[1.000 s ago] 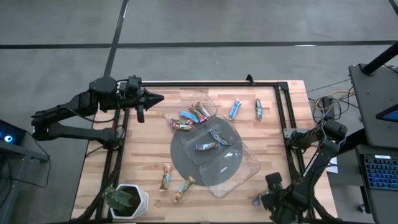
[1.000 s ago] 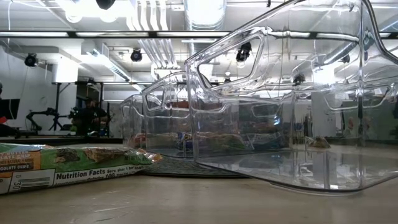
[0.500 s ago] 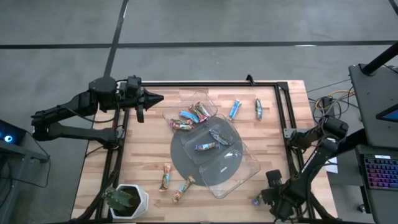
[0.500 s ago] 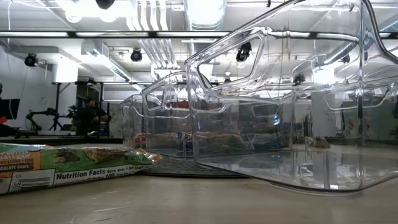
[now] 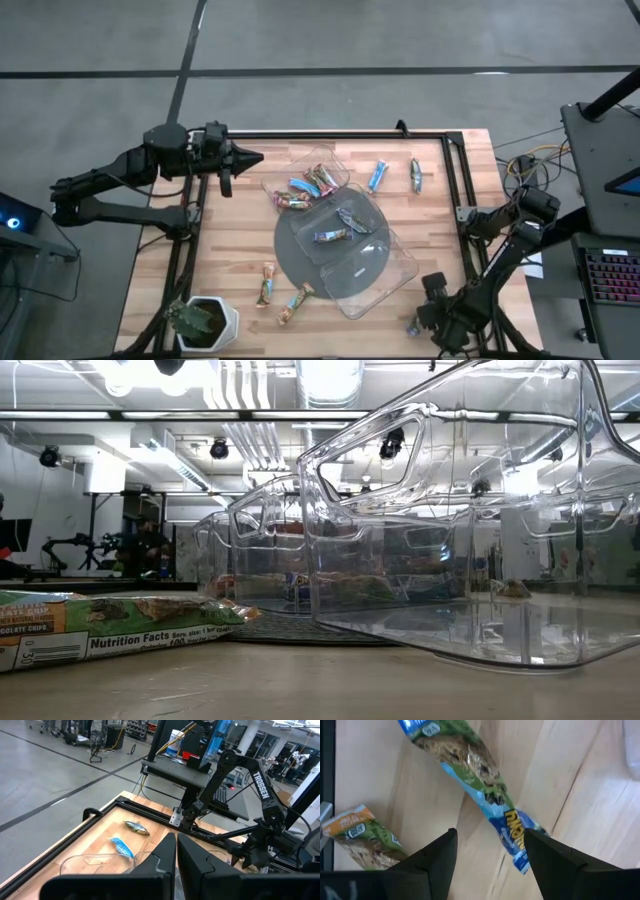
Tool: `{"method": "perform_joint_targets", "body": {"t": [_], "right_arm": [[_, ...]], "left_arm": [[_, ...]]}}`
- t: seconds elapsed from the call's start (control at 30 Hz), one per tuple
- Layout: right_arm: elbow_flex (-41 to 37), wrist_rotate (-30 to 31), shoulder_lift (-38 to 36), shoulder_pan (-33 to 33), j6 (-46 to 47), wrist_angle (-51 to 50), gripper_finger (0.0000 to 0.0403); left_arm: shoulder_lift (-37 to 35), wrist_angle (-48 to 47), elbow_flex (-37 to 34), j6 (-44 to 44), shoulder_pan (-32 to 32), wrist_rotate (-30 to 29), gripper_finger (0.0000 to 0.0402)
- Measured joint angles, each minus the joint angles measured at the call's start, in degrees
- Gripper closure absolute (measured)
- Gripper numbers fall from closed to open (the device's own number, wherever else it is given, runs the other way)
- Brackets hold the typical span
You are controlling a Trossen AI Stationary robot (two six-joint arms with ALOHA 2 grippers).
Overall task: Pick and place Granola Bars by type
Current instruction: Put the blue granola bar into the middle transparent bin
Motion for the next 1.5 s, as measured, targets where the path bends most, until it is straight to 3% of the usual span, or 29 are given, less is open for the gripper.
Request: {"method": "perform_joint_targets", "body": {"t": [0.37,0.8,0.93,1.27,1.5], "right_arm": [[-1.21,2.43,0.35,-0.30,-9.69,0.52,0.0183],[-5.68,2.66,1.34,-0.83,-12.62,8.15,0.0190],[-5.95,2.68,1.92,-1.24,-12.79,9.66,0.0220],[-5.79,2.45,1.95,-1.80,-8.56,10.14,0.0344],[-3.46,0.48,0.22,-1.74,-5.42,10.12,0.0371]], "left_arm": [[0.00,-0.02,-0.08,0.07,0.00,-0.03,0.0402],[0.09,0.01,-0.11,-0.13,0.00,-0.07,0.0402],[0.09,0.00,-0.26,-0.13,-0.01,-0.10,0.0402],[0.09,0.00,-0.74,-0.15,-0.01,-0.47,0.0402],[0.09,0.04,-0.74,-0.15,-0.01,-0.44,0.0402]]}}
